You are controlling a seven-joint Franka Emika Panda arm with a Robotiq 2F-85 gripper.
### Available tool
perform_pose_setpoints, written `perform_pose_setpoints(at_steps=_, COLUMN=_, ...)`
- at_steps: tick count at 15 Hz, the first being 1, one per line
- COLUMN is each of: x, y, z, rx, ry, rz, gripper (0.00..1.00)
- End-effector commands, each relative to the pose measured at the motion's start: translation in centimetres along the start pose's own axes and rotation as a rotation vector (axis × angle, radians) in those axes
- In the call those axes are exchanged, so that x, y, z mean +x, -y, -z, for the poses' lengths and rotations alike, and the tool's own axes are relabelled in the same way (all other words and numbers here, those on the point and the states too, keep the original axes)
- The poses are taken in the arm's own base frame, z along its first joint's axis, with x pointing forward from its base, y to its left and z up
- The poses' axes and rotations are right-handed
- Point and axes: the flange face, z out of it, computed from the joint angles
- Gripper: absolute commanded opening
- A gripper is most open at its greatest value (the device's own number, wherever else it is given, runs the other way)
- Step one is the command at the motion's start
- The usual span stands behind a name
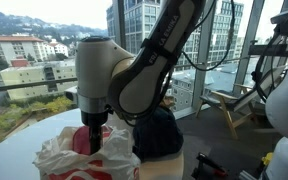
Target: Remove all the laundry from the plastic and place it on top of the box
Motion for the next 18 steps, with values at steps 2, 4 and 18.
perform_pose_setpoints(at_steps=2, x=1.7, y=0.2, z=-5.5, rx=-0.020, ry=0.033, rz=0.096, gripper=1.00)
perform_pose_setpoints(at_steps=4, x=2.7, y=0.5, z=-8.8, rx=-0.032, ry=0.037, rz=0.136, gripper=1.00)
perform_pose_setpoints(at_steps=18, x=6.4, y=2.1, z=-17.1, rx=-0.066, ry=0.048, rz=0.269, gripper=0.36)
